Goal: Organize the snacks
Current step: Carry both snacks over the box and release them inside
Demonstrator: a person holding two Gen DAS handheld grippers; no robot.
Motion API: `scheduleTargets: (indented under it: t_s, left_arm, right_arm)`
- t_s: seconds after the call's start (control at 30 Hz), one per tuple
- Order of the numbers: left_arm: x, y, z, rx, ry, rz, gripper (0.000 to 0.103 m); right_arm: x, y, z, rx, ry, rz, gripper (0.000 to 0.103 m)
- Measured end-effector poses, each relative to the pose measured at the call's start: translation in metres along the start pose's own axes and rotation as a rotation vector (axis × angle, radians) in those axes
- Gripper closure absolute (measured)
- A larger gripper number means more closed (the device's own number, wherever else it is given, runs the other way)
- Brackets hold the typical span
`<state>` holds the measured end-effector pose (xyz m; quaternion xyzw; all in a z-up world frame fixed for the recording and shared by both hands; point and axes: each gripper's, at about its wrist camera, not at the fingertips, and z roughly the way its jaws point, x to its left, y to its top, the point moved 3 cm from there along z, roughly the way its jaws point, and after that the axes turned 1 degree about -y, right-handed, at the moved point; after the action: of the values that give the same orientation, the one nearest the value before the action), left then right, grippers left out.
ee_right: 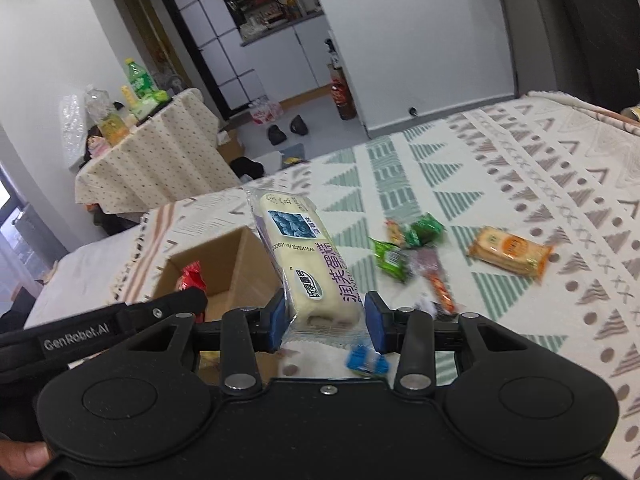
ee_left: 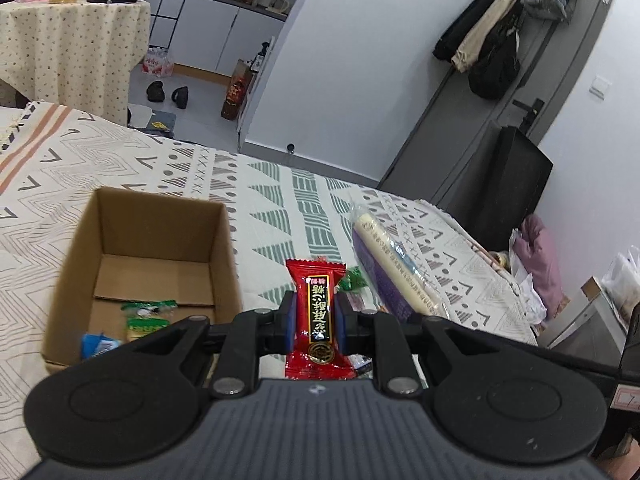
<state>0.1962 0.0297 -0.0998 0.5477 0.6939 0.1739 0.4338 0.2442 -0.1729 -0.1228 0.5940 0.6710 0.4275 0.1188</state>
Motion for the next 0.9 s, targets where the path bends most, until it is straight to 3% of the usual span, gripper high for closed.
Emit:
scheduleTargets:
  t_s: [0.53, 0.77, 0.9]
  left_arm:
    - [0.067, 0.023, -0.024, -0.055, 0.103, -0.067, 0.085]
    - [0.086, 0.029, -0.013, -0.038, 0.124, -0.079, 0.085]
    - [0.095, 0.029, -0.006, -0.035, 0.162, -0.088, 0.079]
  right_arm:
    - [0.064, 0.012, 0.025, -0.006, 0.106, -0.068, 0.064]
    - [0.074, 0.010, 0.042, 0.020, 0.119, -0.063, 0.064]
    - [0.077, 0.010, 0.053, 0.039, 0.123, -0.053, 0.064]
